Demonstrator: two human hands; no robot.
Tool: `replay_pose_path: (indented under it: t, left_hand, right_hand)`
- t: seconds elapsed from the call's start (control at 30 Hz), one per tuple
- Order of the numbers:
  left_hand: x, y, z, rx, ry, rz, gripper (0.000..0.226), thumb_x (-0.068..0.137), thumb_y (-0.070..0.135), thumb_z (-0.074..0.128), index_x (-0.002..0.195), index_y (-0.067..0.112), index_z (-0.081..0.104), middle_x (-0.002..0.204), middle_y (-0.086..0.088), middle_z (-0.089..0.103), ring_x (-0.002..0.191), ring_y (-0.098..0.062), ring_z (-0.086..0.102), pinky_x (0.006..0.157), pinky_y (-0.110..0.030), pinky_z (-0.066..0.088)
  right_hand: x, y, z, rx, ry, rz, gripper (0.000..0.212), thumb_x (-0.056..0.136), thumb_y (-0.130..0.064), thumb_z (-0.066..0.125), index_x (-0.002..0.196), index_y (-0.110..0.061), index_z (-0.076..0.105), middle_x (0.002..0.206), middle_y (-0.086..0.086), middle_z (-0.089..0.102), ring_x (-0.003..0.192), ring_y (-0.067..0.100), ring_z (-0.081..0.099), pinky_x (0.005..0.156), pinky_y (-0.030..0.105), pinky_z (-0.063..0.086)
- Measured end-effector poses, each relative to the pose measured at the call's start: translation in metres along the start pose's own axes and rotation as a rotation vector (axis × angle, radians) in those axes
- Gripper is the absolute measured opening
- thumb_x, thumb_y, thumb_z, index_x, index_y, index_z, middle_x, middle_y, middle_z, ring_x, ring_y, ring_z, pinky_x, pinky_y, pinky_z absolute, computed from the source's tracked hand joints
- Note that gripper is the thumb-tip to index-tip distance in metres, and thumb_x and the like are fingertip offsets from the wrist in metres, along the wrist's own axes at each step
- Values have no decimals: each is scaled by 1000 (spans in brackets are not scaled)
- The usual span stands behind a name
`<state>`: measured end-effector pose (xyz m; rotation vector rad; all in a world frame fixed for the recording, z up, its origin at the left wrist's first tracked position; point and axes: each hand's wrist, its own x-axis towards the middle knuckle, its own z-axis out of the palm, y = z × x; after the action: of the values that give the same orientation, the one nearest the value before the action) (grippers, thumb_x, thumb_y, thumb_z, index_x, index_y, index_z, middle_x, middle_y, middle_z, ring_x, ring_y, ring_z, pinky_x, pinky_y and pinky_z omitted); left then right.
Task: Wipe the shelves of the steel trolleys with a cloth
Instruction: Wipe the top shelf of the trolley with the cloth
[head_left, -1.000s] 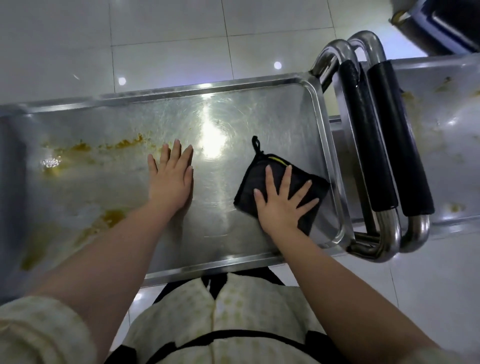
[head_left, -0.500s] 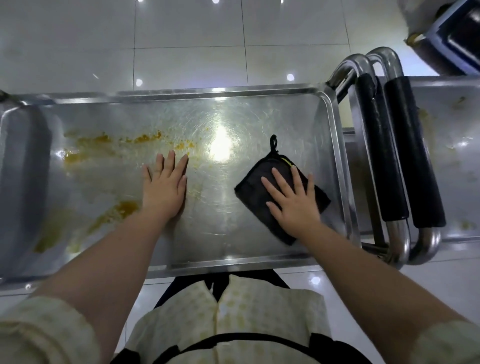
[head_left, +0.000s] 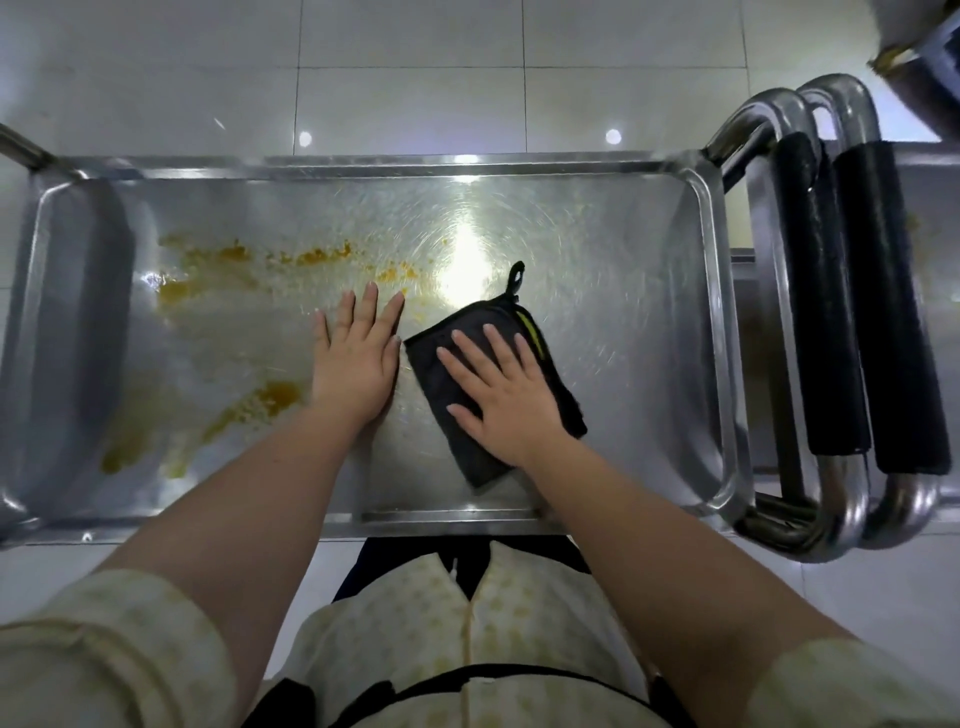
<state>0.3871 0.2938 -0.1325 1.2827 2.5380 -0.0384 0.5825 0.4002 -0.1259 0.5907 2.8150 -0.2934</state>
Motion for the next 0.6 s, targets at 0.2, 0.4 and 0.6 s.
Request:
replay_pose_path:
  t: [0.2, 0.4, 0.6]
  left_hand:
    - [0, 0, -1, -18, 4, 8, 53, 104, 37, 18, 154, 36, 0, 164, 0, -3, 150, -26, -5, 118, -50, -8]
    - [-1, 2, -2, -18, 0, -12, 53, 104, 37, 17, 154, 35, 1, 164, 1, -2, 150, -27, -5, 118, -52, -8]
    - [-1, -1, 0, -21, 17, -11, 55, 103, 32, 22, 154, 37, 2, 164, 2, -2, 150, -25, -4, 117, -50, -9]
  right_hand:
    - [-43, 121, -7, 99, 37, 566, 68, 94, -60, 15, 156, -35, 4, 165, -3, 0, 150, 30, -1, 120, 51, -1]
    - [-37, 110, -6, 80, 15, 755, 60, 96, -56, 4, 152, -42, -12, 164, -3, -10, 148, 38, -11, 117, 59, -5]
    - [13, -40, 1, 28, -44, 206, 68, 93, -64, 11, 154, -39, -3, 162, 3, -15, 145, 46, -16, 110, 69, -11]
